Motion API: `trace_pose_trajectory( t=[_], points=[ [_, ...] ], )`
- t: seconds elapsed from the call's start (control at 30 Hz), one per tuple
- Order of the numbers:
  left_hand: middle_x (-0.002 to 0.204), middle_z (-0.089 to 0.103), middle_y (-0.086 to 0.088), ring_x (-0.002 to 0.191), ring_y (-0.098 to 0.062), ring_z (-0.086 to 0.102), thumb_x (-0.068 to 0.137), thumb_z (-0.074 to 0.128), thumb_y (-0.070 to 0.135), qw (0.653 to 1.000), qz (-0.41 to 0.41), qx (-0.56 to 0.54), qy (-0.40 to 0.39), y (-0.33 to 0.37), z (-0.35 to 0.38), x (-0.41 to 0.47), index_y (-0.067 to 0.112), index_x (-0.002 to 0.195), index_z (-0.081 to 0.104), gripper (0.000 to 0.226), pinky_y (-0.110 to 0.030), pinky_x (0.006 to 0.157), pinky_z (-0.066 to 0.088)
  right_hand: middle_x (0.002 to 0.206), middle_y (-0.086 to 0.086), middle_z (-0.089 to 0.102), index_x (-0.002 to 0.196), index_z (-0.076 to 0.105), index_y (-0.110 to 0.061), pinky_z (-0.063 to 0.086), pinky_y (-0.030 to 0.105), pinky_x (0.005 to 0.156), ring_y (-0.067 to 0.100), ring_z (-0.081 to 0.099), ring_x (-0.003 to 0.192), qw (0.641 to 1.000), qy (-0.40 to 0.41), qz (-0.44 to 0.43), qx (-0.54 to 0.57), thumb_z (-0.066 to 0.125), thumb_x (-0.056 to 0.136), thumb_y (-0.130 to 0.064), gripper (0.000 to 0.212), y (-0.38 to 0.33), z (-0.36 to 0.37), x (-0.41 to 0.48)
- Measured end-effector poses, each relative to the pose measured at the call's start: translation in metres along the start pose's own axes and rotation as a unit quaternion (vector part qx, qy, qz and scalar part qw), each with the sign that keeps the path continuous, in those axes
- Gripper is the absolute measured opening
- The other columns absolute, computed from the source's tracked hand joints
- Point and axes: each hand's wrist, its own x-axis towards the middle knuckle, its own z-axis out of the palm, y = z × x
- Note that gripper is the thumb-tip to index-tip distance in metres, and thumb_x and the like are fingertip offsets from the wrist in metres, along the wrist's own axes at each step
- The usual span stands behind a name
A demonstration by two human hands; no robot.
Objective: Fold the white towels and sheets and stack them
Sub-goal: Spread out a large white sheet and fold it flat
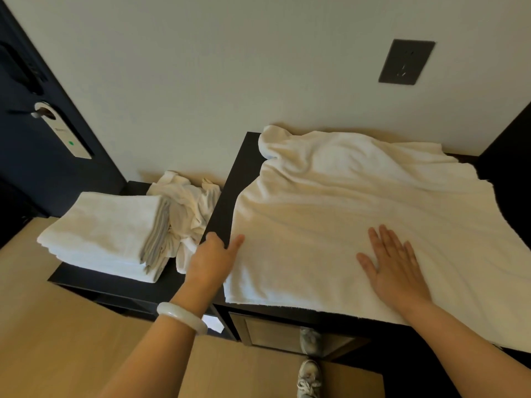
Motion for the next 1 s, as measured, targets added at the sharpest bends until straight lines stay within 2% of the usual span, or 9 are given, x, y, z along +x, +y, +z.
trace_pose_trajectory(
  t=[0.17, 0.27, 0.4, 0.57, 0.67, 0.73, 0.8, 0.87, 1.0],
  points=[
    [0.092, 0.06, -0.002, 0.081, -0.017, 0.059, 0.095, 0.051, 0.056, 0.994, 0.043, 0.09, -0.049, 0.007, 0.012, -0.016, 0.011, 0.103, 0.052, 0.045, -0.029, 0.066, 0.044, 0.164, -0.007, -0.014, 0.158, -0.006, -0.029, -0.009, 0.035, 0.122, 0.008, -0.014, 0.15, 1.0, 0.005, -0.006, 0.005, 0.013, 0.097, -0.062, 0.071, 0.001, 0.0, 0.0],
    [0.089, 0.058, -0.004, 0.075, -0.014, 0.054, 0.096, 0.054, 0.046, 0.998, 0.041, -0.029, -0.044, 0.003, 0.008, -0.012, 0.014, 0.094, 0.05, 0.032, -0.028, 0.06, 0.04, 0.164, -0.007, -0.015, 0.157, -0.007, -0.03, -0.009, 0.036, 0.122, 0.008, -0.015, 0.15, 1.0, 0.004, -0.004, 0.007, 0.012, 0.097, -0.063, 0.072, 0.002, 0.001, 0.001],
    [0.091, 0.058, -0.005, 0.078, -0.02, 0.059, 0.095, 0.06, 0.038, 0.993, 0.022, -0.117, -0.006, -0.013, 0.011, -0.011, 0.017, 0.101, 0.046, 0.026, -0.032, 0.061, 0.048, 0.164, -0.008, -0.016, 0.157, -0.008, -0.031, -0.011, 0.035, 0.122, 0.006, -0.016, 0.149, 1.0, 0.008, -0.005, 0.03, 0.01, 0.095, -0.066, 0.073, 0.002, 0.002, -0.001],
    [0.09, 0.058, -0.003, 0.078, -0.019, 0.058, 0.095, 0.058, 0.037, 0.999, 0.0, 0.016, 0.042, -0.024, 0.005, -0.011, 0.019, 0.105, 0.043, 0.026, -0.037, 0.068, 0.05, 0.164, -0.004, -0.018, 0.157, -0.009, -0.026, -0.014, 0.037, 0.121, 0.011, -0.019, 0.15, 0.999, 0.004, 0.013, 0.044, 0.011, 0.096, -0.065, 0.075, -0.019, 0.005, -0.006],
    [0.107, 0.056, -0.006, 0.095, -0.023, 0.057, 0.09, 0.065, 0.034, 0.958, 0.139, 0.205, 0.145, -0.012, 0.007, -0.011, 0.014, 0.117, 0.047, 0.039, -0.038, 0.082, 0.052, 0.166, -0.001, -0.003, 0.159, 0.005, -0.022, -0.004, 0.034, 0.123, 0.015, -0.003, 0.152, 0.99, -0.001, -0.001, 0.143, 0.031, 0.102, -0.052, 0.069, -0.021, -0.004, -0.008],
    [0.114, 0.055, -0.006, 0.101, -0.022, 0.057, 0.089, 0.066, 0.034, 0.928, 0.27, 0.208, 0.149, 0.008, 0.016, -0.005, 0.012, 0.122, 0.053, 0.042, -0.035, 0.089, 0.05, 0.164, 0.006, 0.019, 0.155, 0.026, -0.013, 0.01, 0.032, 0.122, 0.021, 0.016, 0.15, 0.973, 0.082, 0.028, 0.215, 0.047, 0.102, -0.032, 0.06, 0.001, -0.018, -0.007],
    [0.121, 0.057, -0.002, 0.107, -0.018, 0.057, 0.094, 0.06, 0.037, 0.909, 0.346, 0.209, 0.103, 0.03, 0.025, 0.005, 0.014, 0.127, 0.054, 0.042, -0.032, 0.095, 0.047, 0.159, 0.012, 0.03, 0.15, 0.037, -0.004, 0.016, 0.034, 0.121, 0.027, 0.025, 0.147, 0.967, 0.155, 0.08, 0.183, 0.048, 0.101, -0.021, 0.052, 0.036, -0.028, -0.006],
    [0.135, 0.051, -0.003, 0.121, -0.018, 0.051, 0.099, 0.047, 0.044, 0.906, 0.349, 0.234, 0.055, 0.042, 0.037, 0.018, 0.015, 0.136, 0.049, 0.047, -0.031, 0.105, 0.04, 0.161, 0.014, 0.026, 0.151, 0.032, -0.003, 0.011, 0.037, 0.123, 0.026, 0.021, 0.149, 0.973, 0.133, 0.131, 0.139, 0.041, 0.104, -0.024, 0.053, 0.069, -0.031, -0.008],
    [0.165, 0.0, 0.0, 0.152, -0.017, -0.003, 0.088, -0.005, 0.063, 0.917, 0.305, 0.257, 0.01, 0.031, 0.054, 0.026, 0.023, 0.158, 0.006, 0.081, -0.041, 0.123, 0.001, 0.166, -0.002, -0.002, 0.159, 0.002, -0.02, -0.007, 0.041, 0.123, 0.014, -0.004, 0.152, 0.983, 0.036, 0.167, 0.067, 0.014, 0.103, -0.047, 0.063, 0.096, -0.012, -0.017]
  ],
)
